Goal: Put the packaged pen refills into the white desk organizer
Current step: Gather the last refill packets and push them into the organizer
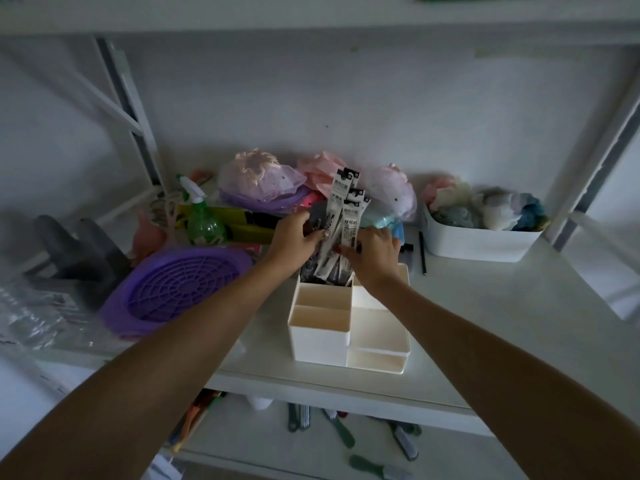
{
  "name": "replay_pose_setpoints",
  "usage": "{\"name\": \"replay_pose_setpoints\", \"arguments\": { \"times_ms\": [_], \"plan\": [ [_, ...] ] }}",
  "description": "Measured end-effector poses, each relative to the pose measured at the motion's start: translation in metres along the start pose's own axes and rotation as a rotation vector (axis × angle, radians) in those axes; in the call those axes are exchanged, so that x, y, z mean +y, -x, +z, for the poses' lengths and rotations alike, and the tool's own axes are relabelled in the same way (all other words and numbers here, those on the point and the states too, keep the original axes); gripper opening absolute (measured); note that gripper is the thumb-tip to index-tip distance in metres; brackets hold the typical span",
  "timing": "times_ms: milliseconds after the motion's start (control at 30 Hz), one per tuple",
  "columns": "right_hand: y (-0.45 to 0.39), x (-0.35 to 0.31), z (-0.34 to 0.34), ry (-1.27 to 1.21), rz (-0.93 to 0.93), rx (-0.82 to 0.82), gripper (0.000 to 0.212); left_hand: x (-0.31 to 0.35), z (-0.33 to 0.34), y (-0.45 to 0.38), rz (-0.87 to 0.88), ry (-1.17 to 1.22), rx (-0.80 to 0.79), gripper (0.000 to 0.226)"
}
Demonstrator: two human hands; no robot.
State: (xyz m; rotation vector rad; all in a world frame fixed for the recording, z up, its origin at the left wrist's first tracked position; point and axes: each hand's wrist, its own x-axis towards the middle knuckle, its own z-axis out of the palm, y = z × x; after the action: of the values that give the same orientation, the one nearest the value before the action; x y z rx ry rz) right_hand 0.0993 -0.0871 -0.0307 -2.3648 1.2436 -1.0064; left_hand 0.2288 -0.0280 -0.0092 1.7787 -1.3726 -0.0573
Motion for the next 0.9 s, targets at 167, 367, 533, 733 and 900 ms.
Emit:
{"name": "replay_pose_setpoints", "arguments": {
  "times_ms": [167, 367, 533, 733, 900],
  "plan": [
    [0.007, 0.0, 0.008, 0.122, 0.022, -0.073, 0.036, -0.021, 0.006, 0.01, -0.076, -0.146, -0.051, 0.03],
    [-0.002, -0.015, -0.01, -0.152, -0.076, 0.035, 0.08, -0.031, 0.014, 0.023, 0.051, -0.379, -0.093, 0.019],
    [-0.01, -0.031, -0.018, -0.14, -0.255, 0.104, 0.077, -0.021, 0.013, 0.024, -0.04, -0.375, -0.082, 0.037],
    [0.01, -0.005, 0.013, 0.154, -0.288, -0.081, 0.052, 0.003, 0.006, 0.02, 0.36, -0.343, 0.036, 0.067],
    [0.019, 0.003, 0.023, 0.333, -0.257, -0.252, 0.065, -0.016, 0.025, 0.039, 0.413, -0.527, -0.115, 0.051]
  ]
}}
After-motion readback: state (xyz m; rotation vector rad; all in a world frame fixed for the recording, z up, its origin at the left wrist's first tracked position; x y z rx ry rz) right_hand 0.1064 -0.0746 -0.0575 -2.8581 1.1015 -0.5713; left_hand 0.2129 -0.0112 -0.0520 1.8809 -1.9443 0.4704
